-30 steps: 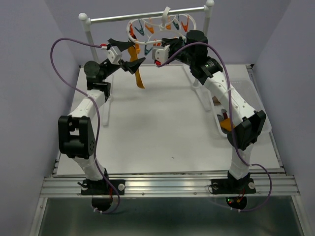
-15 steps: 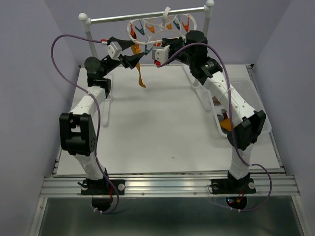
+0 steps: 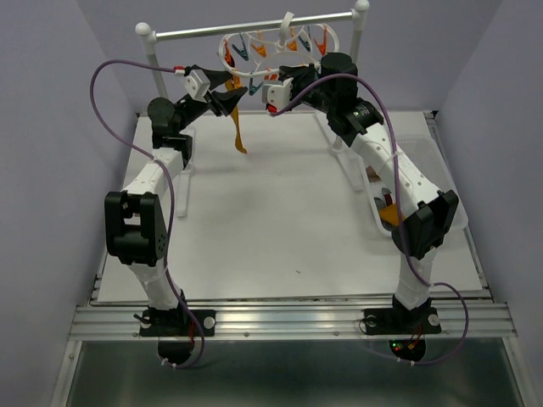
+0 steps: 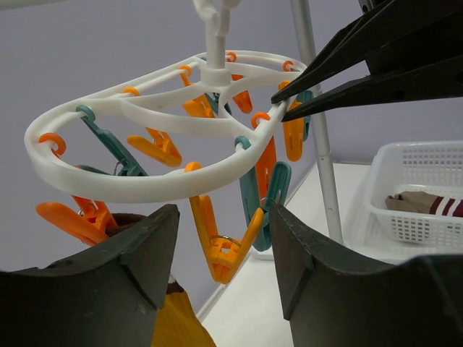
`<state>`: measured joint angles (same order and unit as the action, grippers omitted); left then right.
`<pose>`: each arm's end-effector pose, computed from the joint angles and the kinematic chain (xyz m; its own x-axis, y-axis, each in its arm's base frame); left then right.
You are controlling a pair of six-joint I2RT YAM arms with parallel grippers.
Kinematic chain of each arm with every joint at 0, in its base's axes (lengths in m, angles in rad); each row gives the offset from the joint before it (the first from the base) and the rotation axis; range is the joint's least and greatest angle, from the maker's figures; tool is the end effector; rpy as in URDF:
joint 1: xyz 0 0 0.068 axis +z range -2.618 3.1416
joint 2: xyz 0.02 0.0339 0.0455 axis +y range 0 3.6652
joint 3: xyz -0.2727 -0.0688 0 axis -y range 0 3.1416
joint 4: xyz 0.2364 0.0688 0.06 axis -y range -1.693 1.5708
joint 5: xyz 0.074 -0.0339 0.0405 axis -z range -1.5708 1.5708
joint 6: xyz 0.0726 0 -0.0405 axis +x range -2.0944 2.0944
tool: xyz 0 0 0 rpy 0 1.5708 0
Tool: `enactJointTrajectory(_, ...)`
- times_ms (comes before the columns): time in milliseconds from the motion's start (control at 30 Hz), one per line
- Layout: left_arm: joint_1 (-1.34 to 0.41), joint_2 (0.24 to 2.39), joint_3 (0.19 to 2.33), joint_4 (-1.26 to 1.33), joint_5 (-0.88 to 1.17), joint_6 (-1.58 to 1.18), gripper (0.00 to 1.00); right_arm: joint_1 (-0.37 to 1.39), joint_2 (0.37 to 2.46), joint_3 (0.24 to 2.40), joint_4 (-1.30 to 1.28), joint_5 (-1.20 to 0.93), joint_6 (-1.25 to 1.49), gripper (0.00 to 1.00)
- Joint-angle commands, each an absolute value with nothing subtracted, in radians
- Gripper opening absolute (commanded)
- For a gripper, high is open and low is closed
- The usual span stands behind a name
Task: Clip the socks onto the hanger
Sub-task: Open the clamp at the hanger.
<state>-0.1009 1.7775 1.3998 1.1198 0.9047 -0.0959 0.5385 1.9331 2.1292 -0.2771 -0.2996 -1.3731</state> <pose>0.3976 -0.0976 0.4293 0.6081 -0.1210 -0.7845 0.7002 0.5473 0.4584 0.4008 0.2644 0.4618 0.7144 -0.6645 -0.2192 -0.2140 0.0908 -0.9726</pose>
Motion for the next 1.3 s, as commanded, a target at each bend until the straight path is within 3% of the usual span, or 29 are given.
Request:
enactJointTrajectory(0,-0.097,1.775,1.46,1.195,0.891,-0.117,0.61,0.548,1.913,2.132,-0.267,-0.291,-1.362,0.01)
enactJointTrajectory(567,-0.097,1.795,1.477,1.258,0.899,-0.164,0.57,0.548,1.907,2.117,-0.265,-0.293,-1.365,0.01)
enactJointTrajectory(933,-0.097,1.801,1.489,1.266,0.908,-0.212,0.31,0.548,1.904,2.105,-0.267,-0.288,-1.368,0.01)
enactJointTrajectory(1033,-0.098,1.801,1.493,1.249,0.908,-0.222,0.19,0.548,1.902,2.103,-0.265,-0.288,-1.365,0.01)
enactJointTrajectory(1133,-0.098,1.795,1.491,1.227,0.902,-0.232,0.0,0.548,1.901,2.103,-0.267,-0.29,-1.361,0.01)
enactJointTrajectory(1267,-0.106,1.781,1.48,1.18,0.852,-0.262,0.0,0.548,1.899,2.108,-0.267,-0.29,-1.347,0.01)
